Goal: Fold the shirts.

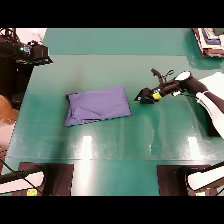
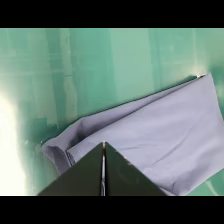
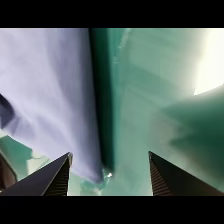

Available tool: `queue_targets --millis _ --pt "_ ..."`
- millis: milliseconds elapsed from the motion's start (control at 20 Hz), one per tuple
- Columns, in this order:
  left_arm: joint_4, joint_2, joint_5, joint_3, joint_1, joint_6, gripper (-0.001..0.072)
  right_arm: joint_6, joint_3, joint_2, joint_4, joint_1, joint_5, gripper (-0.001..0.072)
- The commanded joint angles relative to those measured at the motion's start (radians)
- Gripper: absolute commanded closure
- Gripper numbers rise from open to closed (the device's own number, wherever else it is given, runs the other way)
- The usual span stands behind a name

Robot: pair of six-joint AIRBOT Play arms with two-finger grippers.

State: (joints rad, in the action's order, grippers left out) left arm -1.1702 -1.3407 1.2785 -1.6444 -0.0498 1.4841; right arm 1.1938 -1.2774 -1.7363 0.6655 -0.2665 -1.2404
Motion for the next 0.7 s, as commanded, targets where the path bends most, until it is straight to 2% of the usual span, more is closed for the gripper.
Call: queue_targets --millis 0,200,250,350,450,550,650 --pt "0.001 0.000 -0.007 0.000 -0.001 0.000 0.0682 0.002 -0.072 -0.093 -0.099 -0.061 0.000 0.0179" --pt "0.002 0.000 -0.005 0.000 -0.001 0.000 0.0682 0.003 -0.237 -0.241 -0.223 -0.196 -0.002 0.0193" --pt "0.002 0.000 -0.003 0.000 -0.001 0.000 0.0682 0.003 -0.280 -0.272 -0.229 -0.227 -0.002 0.0281" --pt "0.008 0.000 0.003 0.000 -0.001 0.000 0.0682 0.001 -0.347 -0.307 -0.217 -0.269 0.002 0.0407" --pt "0.032 0.000 0.008 0.001 0.001 0.000 0.0682 -0.032 -0.401 -0.311 -0.216 -0.281 0.007 0.0698" --pt "0.033 0.000 0.014 0.001 0.026 0.000 0.0682 -0.030 -0.472 -0.307 -0.185 -0.256 -0.008 0.0694" --pt "0.033 0.000 0.012 0.001 0.073 0.000 0.0683 0.022 -0.537 -0.271 -0.064 -0.200 -0.020 0.0695"
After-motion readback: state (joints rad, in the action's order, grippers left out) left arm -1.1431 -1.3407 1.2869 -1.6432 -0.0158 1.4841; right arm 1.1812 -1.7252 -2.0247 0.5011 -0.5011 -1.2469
